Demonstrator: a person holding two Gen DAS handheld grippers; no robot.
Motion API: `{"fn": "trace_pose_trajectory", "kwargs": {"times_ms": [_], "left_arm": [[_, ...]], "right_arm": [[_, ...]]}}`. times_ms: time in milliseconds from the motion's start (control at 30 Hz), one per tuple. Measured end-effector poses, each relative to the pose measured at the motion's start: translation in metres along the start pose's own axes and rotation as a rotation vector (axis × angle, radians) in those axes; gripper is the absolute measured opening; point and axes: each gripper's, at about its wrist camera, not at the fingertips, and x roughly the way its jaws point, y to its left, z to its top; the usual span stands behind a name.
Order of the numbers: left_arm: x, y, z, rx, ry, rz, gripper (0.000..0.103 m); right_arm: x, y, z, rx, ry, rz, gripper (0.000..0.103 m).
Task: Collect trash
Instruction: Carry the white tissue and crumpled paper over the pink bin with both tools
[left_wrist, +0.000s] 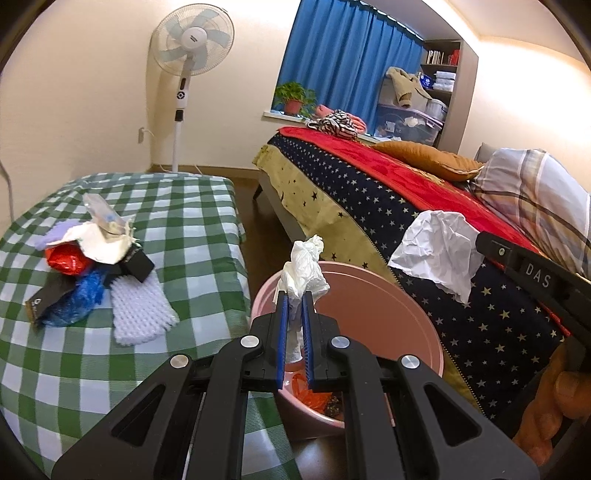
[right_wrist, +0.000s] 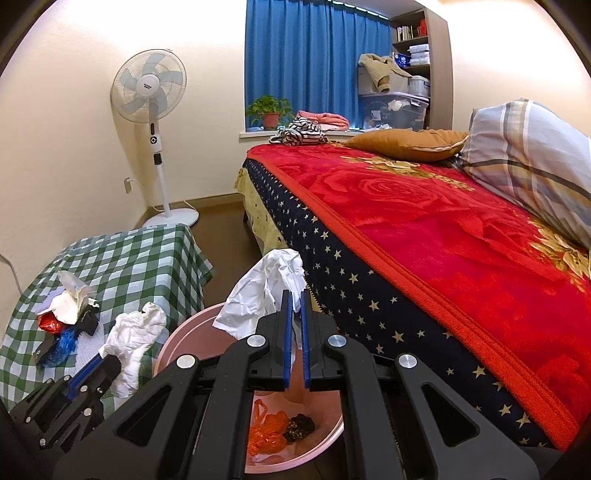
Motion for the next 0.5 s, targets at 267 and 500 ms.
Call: {"fn": "trace_pose_trajectory", "kwargs": {"times_ms": [267, 500], "left_arm": [[0.0068, -0.0059, 0.0026, -0.001, 0.011, -0.032, 0.022], [0.0058, -0.0008, 0.0012, -0.016, 0.019, -0.023, 0.034]], "right_arm": [[0.0025, -0.0061, 0.0015, 0.039, -0.005, -0.028, 0.024], [-0.0002, -0.0073, 0.0011, 0.047, -0.016, -0.033, 0.044]]}}
